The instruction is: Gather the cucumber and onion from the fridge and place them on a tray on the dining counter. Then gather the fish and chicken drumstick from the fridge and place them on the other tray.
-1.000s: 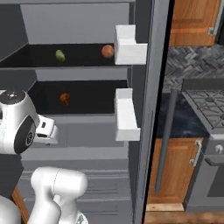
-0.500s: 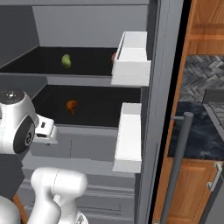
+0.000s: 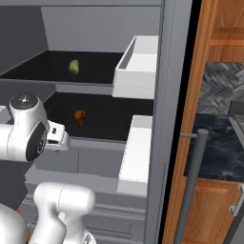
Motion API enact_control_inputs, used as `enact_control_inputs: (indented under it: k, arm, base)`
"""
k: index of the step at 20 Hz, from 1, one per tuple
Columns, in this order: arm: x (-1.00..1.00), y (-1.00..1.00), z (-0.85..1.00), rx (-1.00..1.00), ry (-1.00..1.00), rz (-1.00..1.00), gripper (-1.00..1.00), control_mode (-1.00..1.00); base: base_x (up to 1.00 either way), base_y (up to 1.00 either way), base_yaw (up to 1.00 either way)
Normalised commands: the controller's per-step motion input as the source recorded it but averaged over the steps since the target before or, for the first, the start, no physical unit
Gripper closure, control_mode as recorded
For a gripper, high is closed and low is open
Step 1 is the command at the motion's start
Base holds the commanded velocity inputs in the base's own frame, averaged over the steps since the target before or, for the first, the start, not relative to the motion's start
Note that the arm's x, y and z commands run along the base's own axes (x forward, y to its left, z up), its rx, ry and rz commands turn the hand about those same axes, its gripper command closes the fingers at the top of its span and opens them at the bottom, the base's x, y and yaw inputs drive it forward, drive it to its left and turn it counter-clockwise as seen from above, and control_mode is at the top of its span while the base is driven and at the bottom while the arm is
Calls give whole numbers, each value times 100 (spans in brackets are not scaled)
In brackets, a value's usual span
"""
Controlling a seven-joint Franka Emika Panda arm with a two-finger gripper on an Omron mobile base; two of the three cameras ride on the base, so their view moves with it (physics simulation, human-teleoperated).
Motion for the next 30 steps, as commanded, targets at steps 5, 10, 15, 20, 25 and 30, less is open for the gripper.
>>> enact_control_inputs:
  k: [5, 10, 15, 20, 25, 30]
  arm:
    - [83, -1, 10, 2, -1, 6, -100, -100]
    - [77, 10, 0, 0, 0, 0, -100, -100]
    - [81, 7, -4, 0, 0, 0, -100, -100]
    - [62, 0, -34, -1, 0, 0, -100, -100]
    - [69, 0, -49, -4, -3, 0, -100, -100]
    - [66, 0, -39, -6, -1, 0, -100, -100]
  base:
    - [0, 0, 0]
    - [0, 0, 0]
    - [0, 0, 0]
    - [0, 0, 0]
    - [0, 0, 0]
    - [0, 0, 0]
